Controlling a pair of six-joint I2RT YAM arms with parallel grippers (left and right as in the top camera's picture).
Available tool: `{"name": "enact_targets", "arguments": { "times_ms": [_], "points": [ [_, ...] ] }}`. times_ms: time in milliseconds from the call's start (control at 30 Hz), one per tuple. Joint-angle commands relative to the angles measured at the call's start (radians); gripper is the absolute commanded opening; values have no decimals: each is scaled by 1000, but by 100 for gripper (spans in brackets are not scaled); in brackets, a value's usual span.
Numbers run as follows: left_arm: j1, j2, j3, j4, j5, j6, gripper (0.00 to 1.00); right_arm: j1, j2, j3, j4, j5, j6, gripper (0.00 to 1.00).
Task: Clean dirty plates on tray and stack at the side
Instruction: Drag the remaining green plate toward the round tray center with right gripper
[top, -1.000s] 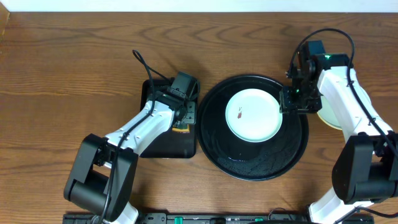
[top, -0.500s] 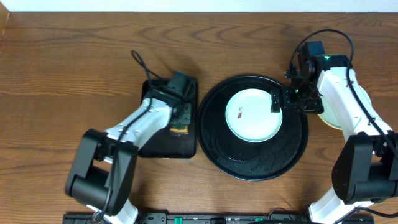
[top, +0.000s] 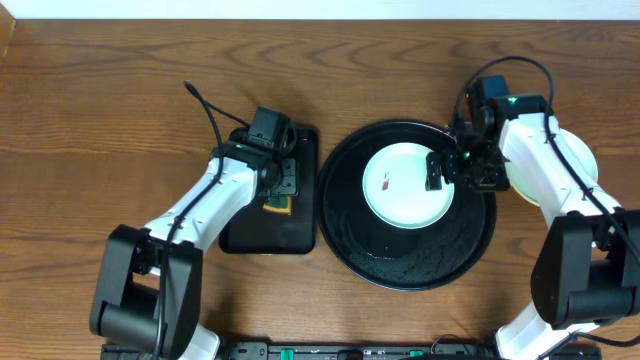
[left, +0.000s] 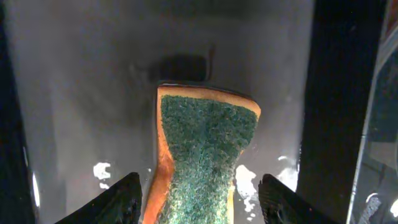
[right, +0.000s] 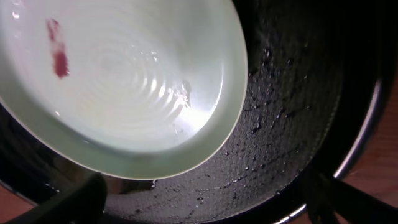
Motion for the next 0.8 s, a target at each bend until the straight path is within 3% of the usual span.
{"name": "enact_targets", "arguments": {
  "times_ms": [0, 167, 300, 400, 567, 767],
  "points": [
    [0, 34, -8, -2, 13, -1, 60, 7, 6, -31, 8, 5, 1, 84],
    [0, 59, -8, -3, 13, -1, 59, 7, 6, -72, 64, 41, 29, 71],
    [0, 67, -8, -6, 13, -2, 59, 8, 6, -140, 157, 44, 106, 38],
    [0, 69, -8, -6, 13, -2, 59, 9, 6, -198, 248, 52, 113, 34],
    [0, 69, -8, -6, 13, -2, 60, 10, 6, -238, 325, 112, 113, 8],
    [0, 69, -8, -6, 13, -2, 60, 10, 3, -237, 351, 113, 113, 12]
  ]
}}
